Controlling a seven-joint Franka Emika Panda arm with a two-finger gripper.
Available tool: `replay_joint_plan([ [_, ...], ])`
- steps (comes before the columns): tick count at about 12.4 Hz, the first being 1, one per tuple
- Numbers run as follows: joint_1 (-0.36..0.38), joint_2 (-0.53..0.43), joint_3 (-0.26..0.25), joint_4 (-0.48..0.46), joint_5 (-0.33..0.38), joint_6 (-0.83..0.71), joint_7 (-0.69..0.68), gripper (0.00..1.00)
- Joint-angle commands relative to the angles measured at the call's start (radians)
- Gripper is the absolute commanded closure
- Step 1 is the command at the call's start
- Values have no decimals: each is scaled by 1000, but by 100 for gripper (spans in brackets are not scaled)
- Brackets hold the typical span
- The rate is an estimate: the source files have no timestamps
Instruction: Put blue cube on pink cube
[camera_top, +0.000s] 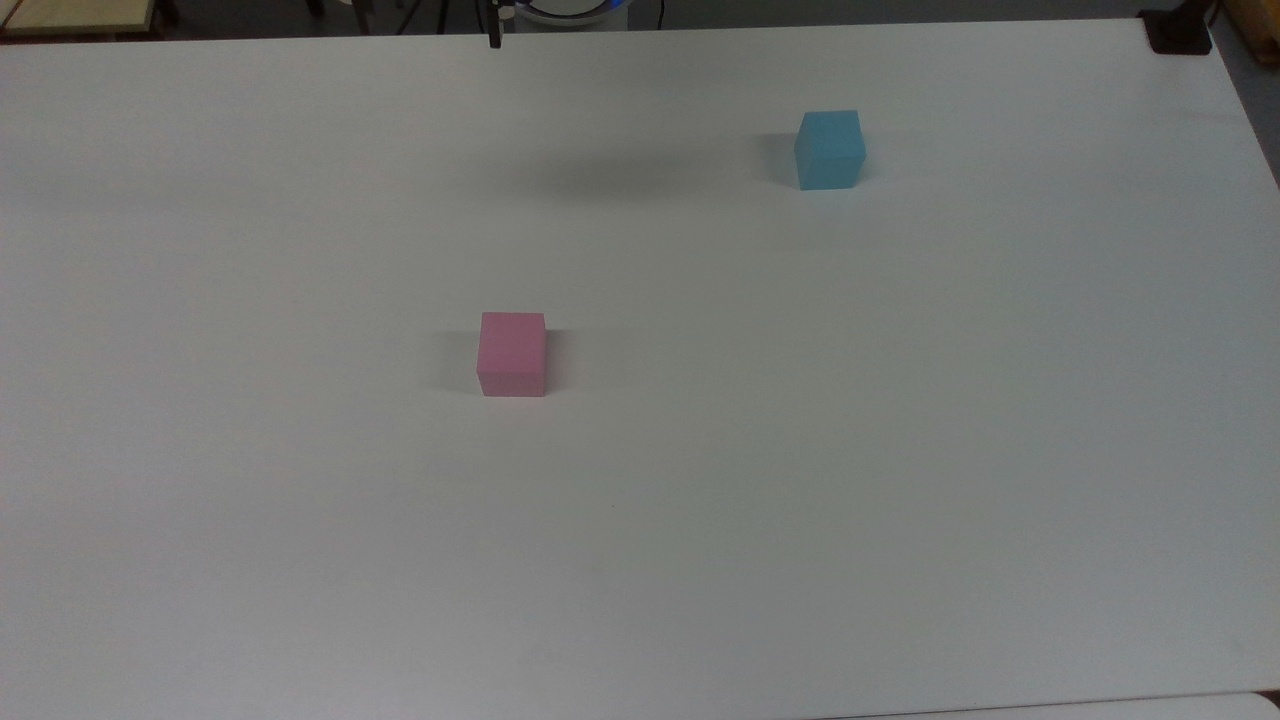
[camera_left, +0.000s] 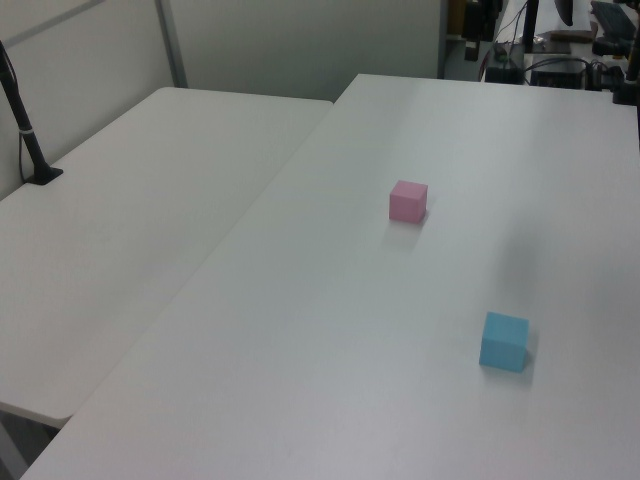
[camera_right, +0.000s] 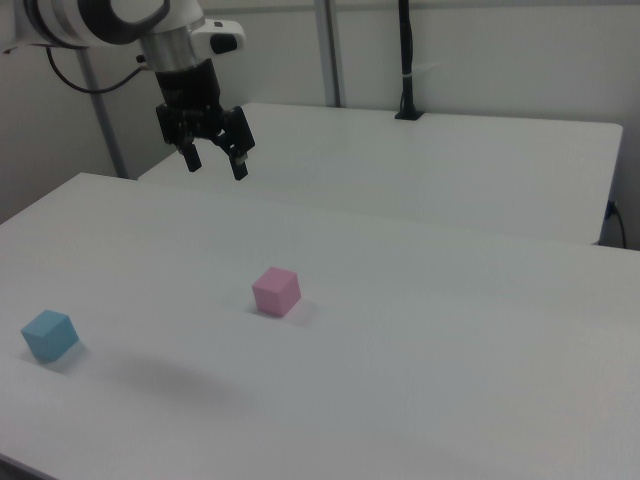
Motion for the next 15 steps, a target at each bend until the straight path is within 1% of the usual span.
replay_joint_plan([
  [1,20,-12,-18,-21,19,22,11,0],
  [9,15,-10,-19,-21,12,19,2,0],
  [12,20,-10,-7,-35,21,13,2,0],
  [15,38,-9,21,-53,21,-91,10,0],
])
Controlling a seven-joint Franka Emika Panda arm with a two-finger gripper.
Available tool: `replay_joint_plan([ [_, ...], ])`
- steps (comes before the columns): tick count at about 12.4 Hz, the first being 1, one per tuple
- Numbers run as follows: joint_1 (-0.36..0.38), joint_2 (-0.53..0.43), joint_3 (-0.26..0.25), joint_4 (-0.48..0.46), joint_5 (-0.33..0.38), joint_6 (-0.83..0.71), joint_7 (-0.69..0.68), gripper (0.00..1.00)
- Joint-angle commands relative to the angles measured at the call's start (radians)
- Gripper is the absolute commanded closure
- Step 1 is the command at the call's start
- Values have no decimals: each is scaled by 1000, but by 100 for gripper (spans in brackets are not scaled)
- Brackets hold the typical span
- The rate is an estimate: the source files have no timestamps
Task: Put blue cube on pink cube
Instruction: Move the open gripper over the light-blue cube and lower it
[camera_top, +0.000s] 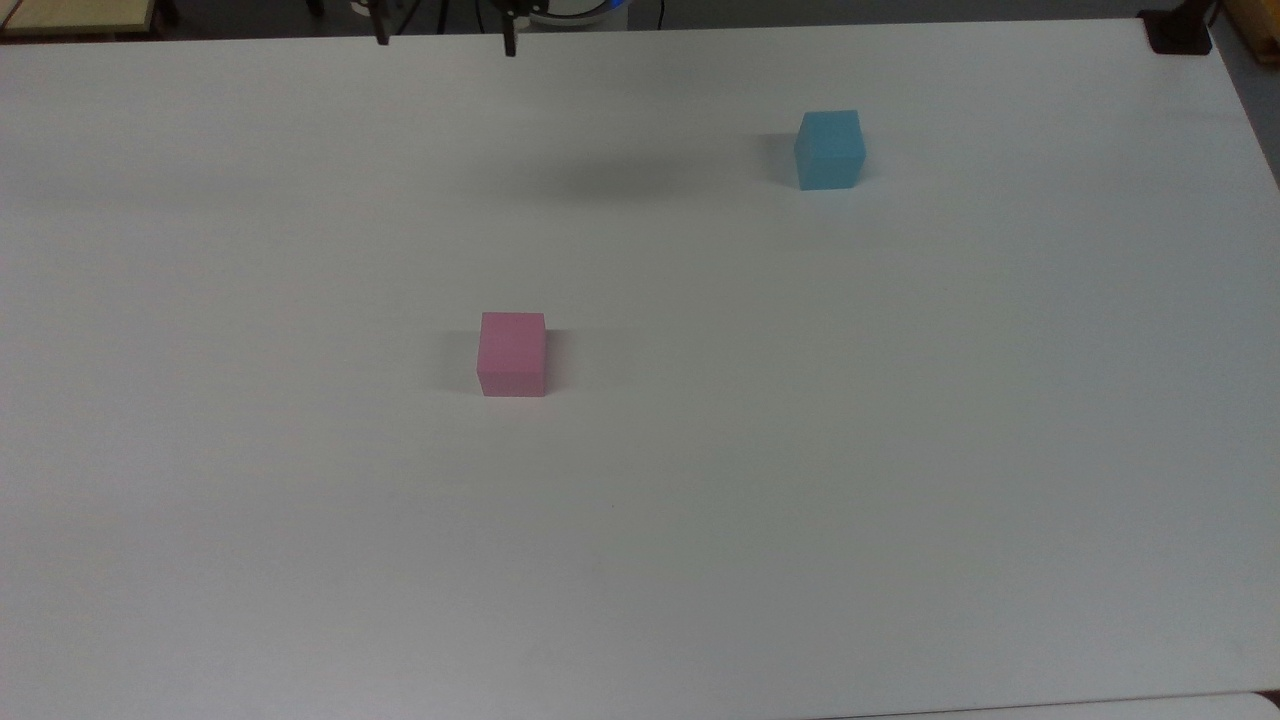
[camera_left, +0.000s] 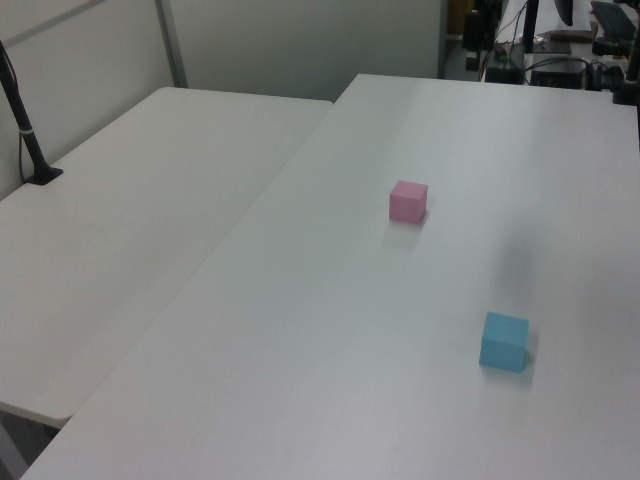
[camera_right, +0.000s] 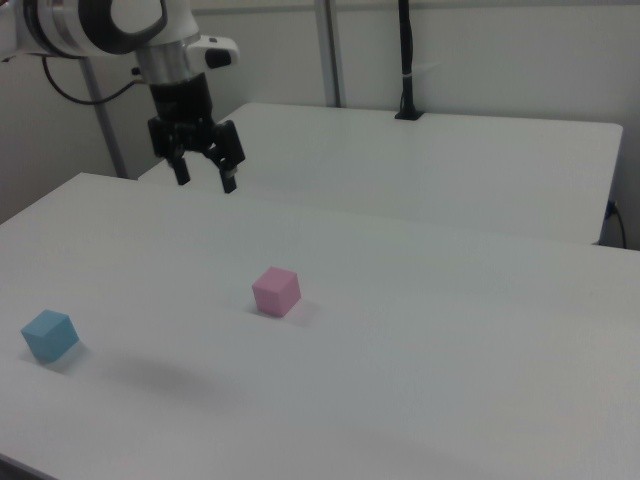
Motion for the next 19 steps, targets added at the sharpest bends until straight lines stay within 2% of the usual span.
replay_joint_plan([
  [1,23,-18,32,-32,20,-110,2,0],
  [3,25,-31,64,-62,47,-150,9,0],
  [6,23,-97,161,-169,115,-115,14,0],
  [9,23,-269,274,-424,159,44,29,0],
  [11,25,-263,339,-462,204,110,98,0],
  [12,25,-262,401,-519,205,213,165,0],
  [13,25,-252,443,-557,205,291,231,0],
  [15,23,-182,523,-584,207,391,335,0],
  [19,41,-67,549,-582,205,499,423,1],
])
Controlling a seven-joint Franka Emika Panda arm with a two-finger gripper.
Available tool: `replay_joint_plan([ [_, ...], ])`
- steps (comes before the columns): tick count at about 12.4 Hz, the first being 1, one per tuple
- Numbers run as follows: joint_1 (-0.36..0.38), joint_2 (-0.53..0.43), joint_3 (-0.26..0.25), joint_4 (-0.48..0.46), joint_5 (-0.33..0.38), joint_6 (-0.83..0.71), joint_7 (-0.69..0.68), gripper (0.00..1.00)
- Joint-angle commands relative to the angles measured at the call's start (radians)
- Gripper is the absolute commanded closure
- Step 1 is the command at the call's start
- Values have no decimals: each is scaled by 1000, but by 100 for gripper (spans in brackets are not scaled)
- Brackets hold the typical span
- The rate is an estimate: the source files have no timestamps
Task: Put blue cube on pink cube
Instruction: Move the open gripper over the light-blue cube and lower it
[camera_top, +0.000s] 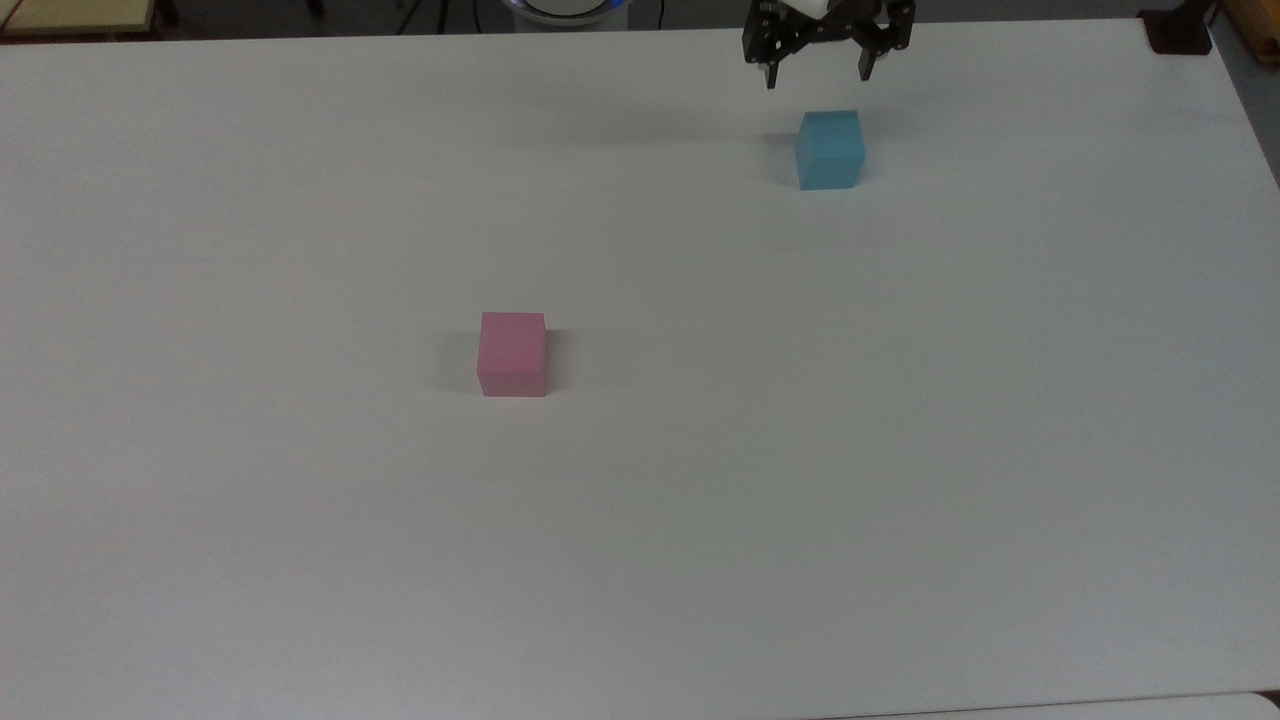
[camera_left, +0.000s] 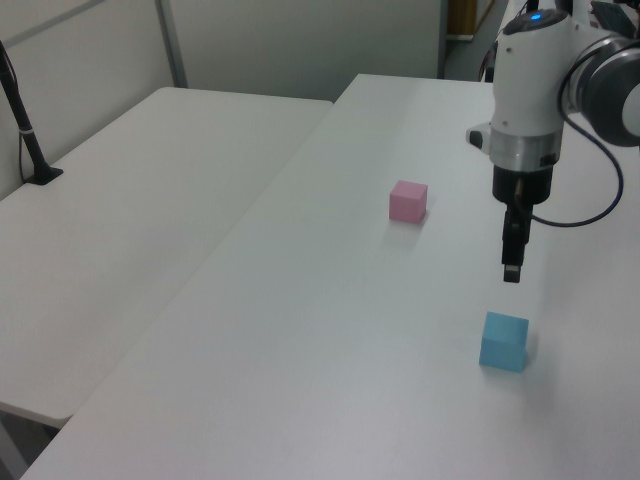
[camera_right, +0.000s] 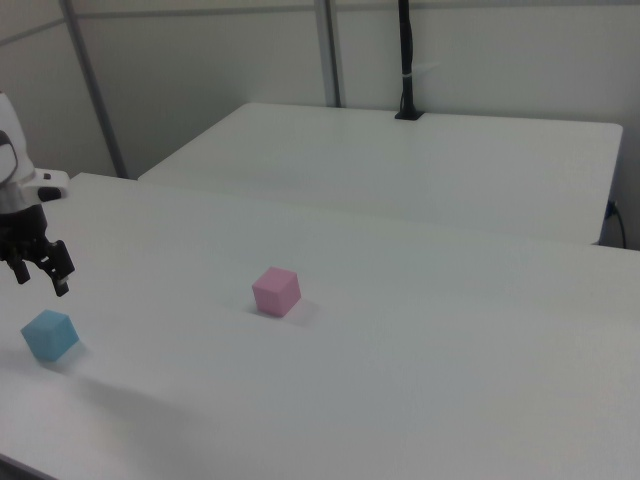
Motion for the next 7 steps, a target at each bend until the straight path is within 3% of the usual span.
replay_joint_plan([
  [1,34,87,4,1,12,87,63,1],
  [5,84,144,4,-1,-10,127,120,2],
  [7,83,155,4,-8,-60,125,144,2],
])
